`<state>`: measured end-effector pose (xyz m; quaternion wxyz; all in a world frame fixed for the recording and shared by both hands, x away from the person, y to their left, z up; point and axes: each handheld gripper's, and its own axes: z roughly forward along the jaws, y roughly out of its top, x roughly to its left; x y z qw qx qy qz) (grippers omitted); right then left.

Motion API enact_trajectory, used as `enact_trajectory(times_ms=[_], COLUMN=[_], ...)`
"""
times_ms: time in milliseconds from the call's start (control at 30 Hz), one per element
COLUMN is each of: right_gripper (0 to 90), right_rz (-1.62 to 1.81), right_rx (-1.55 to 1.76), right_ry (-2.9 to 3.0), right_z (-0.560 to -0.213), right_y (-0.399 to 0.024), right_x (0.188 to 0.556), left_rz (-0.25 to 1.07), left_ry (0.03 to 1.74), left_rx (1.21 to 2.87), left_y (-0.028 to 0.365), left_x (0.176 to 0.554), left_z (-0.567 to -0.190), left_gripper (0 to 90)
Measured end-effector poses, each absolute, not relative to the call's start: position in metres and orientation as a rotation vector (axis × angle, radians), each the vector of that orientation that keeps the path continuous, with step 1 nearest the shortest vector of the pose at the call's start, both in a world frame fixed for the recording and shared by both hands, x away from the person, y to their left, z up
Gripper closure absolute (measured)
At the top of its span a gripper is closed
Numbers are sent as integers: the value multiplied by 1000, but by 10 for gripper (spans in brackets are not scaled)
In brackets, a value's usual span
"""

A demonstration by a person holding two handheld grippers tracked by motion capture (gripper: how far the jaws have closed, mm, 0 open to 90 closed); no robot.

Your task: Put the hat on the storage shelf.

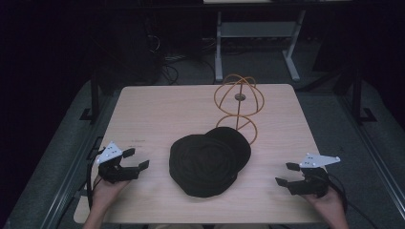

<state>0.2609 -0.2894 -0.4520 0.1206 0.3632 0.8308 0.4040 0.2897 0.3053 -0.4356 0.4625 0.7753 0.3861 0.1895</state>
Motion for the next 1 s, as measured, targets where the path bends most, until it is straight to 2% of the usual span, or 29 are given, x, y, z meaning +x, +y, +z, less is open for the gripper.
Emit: enact_trajectory(times_ms=[1000], right_gripper=[197], right_rz=[1249], right_rx=[1015], right_ry=[2461], right_z=[-437], right_y=[-265], right_x=[263], left_rz=[462], left_ry=[979], left_rx=[1914], left_y=[312], left_x=[292], left_z=[-440], left_gripper=[198])
